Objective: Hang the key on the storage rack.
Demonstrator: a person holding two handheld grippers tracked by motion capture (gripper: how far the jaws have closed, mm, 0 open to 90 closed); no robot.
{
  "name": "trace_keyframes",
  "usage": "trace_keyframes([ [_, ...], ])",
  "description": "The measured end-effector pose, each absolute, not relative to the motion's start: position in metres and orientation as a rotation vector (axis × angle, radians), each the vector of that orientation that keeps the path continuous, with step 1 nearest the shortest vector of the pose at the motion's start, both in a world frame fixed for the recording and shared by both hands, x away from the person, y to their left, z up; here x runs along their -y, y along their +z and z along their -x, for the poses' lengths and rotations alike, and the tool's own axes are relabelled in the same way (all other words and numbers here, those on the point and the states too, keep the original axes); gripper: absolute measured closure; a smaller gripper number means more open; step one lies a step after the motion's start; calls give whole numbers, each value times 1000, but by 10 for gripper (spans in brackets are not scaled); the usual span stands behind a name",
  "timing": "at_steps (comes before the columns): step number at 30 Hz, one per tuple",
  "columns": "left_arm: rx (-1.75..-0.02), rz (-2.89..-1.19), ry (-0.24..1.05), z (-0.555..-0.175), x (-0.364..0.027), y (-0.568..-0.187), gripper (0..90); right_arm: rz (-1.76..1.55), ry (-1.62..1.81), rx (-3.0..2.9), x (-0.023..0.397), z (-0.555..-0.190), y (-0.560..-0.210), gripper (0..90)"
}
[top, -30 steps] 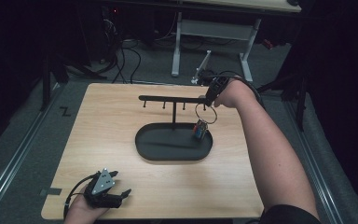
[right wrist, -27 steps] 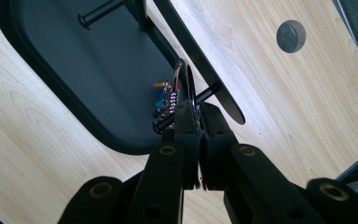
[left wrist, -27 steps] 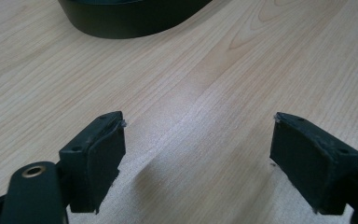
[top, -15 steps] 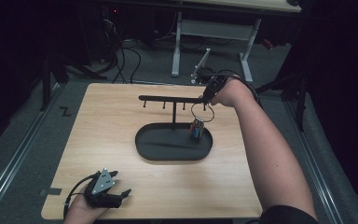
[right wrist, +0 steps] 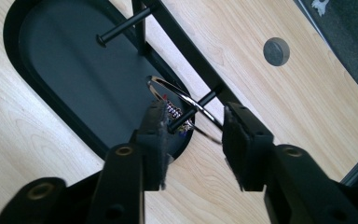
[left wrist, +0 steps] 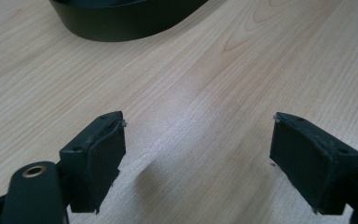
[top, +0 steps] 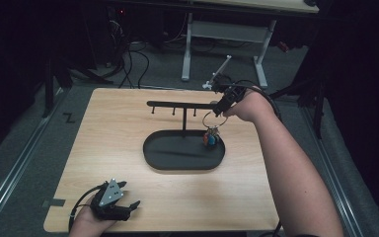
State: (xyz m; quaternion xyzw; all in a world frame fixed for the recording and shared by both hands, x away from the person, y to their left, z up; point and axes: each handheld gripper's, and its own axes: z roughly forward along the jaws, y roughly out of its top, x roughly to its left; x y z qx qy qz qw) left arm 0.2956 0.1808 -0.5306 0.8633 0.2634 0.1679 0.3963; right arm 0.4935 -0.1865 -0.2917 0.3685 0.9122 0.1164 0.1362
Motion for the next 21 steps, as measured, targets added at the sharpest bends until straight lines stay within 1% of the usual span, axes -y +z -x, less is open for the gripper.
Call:
trace_keyframes([
  [2, -663, -2193, 423, -296, -181, -530, 185, -1071, 351, -2630, 190, -490, -294, 555],
  [3, -660, -2193, 424, -296, -180, -530, 185, -1071, 351, -2630, 190, -490, -294, 555],
  [6, -654, -2195, 422, -296, -179, -530, 185, -1077, 382, -2613, 194, -485, -296, 491],
  [12, -640, -2196, 420, -297, -175, -530, 185, -1091, 403, -2601, 199, -477, -301, 449],
  [13, -638, -2199, 416, -297, -175, -530, 185, -1095, 409, -2592, 199, -474, -304, 424],
  [14, -638, -2199, 416, -297, -175, -530, 185, -1095, 409, -2592, 199, -474, -304, 424],
  [19, -638, -2198, 416, -297, -175, -530, 184, -1104, 465, -2544, 198, -467, -312, 347],
  [20, -639, -2199, 416, -297, -175, -530, 185, -1097, 493, -2522, 198, -464, -316, 319],
  [21, -639, -2199, 416, -297, -175, -530, 184, -1097, 493, -2522, 198, -464, -316, 319],
])
